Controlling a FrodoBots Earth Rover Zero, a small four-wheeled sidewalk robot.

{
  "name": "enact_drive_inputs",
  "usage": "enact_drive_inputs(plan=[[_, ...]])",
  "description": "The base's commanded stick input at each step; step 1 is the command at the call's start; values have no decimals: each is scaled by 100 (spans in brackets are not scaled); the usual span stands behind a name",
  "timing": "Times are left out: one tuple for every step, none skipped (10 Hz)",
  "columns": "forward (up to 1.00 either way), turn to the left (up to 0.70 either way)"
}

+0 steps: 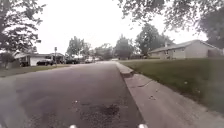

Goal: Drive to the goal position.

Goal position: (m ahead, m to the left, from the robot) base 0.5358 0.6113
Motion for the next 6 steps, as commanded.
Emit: enact_drive_inputs(plan=[[7,0],[7,0],[6,0],[7,0],[7,0],[7,0]])
